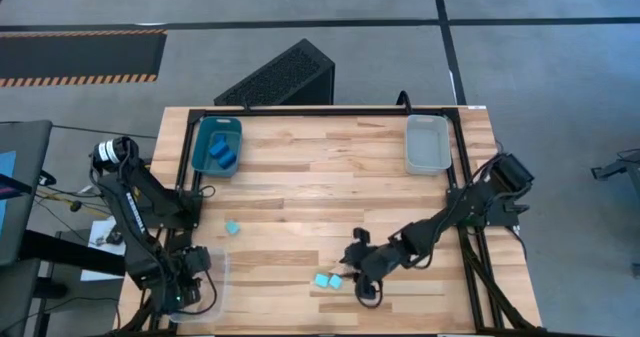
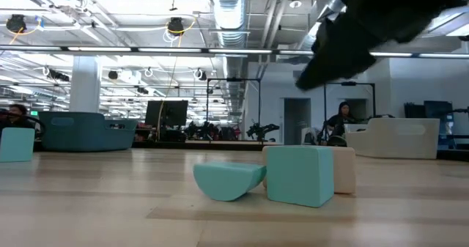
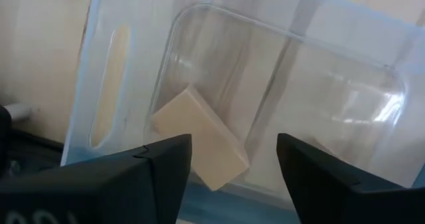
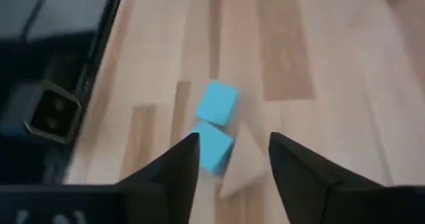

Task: Sort & place blocks by color
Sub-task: Put the brown block into the transparent bin

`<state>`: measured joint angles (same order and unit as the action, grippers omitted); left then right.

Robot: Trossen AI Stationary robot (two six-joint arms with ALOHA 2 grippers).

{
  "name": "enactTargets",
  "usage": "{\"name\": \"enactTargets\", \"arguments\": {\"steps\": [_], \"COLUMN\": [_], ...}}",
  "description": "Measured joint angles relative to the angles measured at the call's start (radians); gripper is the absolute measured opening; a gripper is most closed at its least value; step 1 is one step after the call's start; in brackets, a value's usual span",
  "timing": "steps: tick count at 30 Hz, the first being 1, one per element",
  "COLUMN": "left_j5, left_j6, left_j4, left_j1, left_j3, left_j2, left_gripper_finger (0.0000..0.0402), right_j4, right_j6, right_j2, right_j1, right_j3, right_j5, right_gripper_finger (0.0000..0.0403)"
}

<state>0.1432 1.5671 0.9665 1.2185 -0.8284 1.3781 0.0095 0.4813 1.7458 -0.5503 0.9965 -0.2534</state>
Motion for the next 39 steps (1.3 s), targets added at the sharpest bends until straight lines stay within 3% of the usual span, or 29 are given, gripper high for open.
{"name": "enactTargets", "arguments": {"steps": [6, 12, 20, 30, 33, 39], "left_j5": [0.0, 0.015, 0.27, 0.406, 0.466, 0.784], "left_j6": [0.006, -0.015, 0.029, -0.136, -0.171, -0.285], "left_j4": [0.004, 0.005, 0.019, 0.018, 0.014, -0.114], "left_j1": [-0.016, -0.017, -0.035, -0.117, -0.139, -0.16], "left_j3": [-0.002, -0.042, -0.118, -0.146, -0.146, -0.118], "left_j2": [0.0, 0.0, 0.0, 0.0, 0.0, 0.003], "left_gripper_finger": [0.0215, 0.0214, 0.0214, 0.0214, 0.0214, 0.0214], "right_j4": [-0.033, -0.131, -0.128, -0.072, -0.074, -0.08], "right_j6": [0.02, 0.042, 0.05, 0.045, 0.05, 0.051], "right_j2": [0.106, 0.155, 0.208, 0.209, 0.209, 0.209], "right_j1": [-0.011, -0.027, -0.003, 0.056, 0.069, 0.074], "right_j3": [0.056, 0.096, 0.098, 0.098, 0.098, 0.098], "right_j5": [-0.006, -0.013, -0.009, -0.01, -0.009, -0.007], "right_gripper_finger": [0.0258, 0.0266, 0.026, 0.0259, 0.0243, 0.014]}}
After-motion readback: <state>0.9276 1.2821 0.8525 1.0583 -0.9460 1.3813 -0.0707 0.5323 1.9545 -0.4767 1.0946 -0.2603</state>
